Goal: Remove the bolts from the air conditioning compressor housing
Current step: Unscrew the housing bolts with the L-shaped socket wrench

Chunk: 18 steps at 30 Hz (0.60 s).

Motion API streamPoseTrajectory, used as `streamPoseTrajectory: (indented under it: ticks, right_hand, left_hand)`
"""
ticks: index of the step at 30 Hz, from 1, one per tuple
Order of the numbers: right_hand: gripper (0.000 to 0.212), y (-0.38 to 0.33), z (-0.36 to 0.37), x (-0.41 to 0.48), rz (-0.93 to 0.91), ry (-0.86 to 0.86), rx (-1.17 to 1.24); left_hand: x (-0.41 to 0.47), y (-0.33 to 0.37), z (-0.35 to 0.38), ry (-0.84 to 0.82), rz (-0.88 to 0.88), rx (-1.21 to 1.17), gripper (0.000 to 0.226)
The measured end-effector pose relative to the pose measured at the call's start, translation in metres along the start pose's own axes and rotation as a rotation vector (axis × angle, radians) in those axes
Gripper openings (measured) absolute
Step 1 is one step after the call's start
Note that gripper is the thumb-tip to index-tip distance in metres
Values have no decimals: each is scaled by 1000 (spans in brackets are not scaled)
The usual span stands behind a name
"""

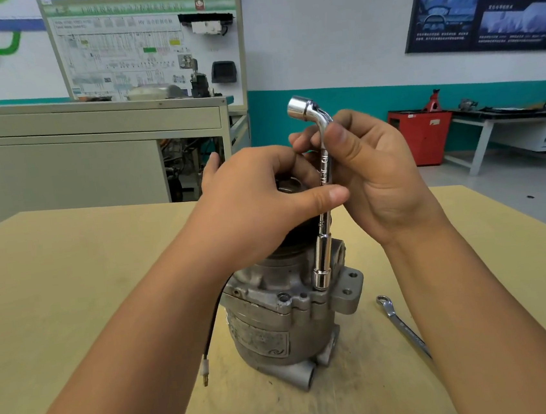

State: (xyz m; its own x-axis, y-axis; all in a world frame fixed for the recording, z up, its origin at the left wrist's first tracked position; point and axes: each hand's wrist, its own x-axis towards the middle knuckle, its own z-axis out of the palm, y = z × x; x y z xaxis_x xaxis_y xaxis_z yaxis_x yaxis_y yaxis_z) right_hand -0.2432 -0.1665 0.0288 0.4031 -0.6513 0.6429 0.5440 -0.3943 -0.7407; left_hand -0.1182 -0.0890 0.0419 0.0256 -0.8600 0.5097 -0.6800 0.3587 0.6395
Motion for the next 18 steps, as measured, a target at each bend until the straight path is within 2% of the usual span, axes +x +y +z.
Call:
streamPoseTrajectory:
  ticks: [4, 8, 11, 15, 18]
  right_hand:
    - [17, 1, -2, 0, -6, -47, 26]
    - [22, 1, -3, 0, -4, -101, 31]
    - [28, 2, -4, 0, -20, -146, 34]
    - [39, 1, -6, 0, -2, -158, 56]
    - [19, 2, -5, 0, -16, -134, 34]
  left_hand:
    - [0, -1, -3, -55, 37, -14, 4]
    - [0, -3, -6, -87, 52, -40, 7]
    - [1, -4, -4, -62, 42, -46, 1]
    - [1, -4, -1, -20, 24, -17, 13]
    - [1, -3, 0, -8, 8, -18, 19]
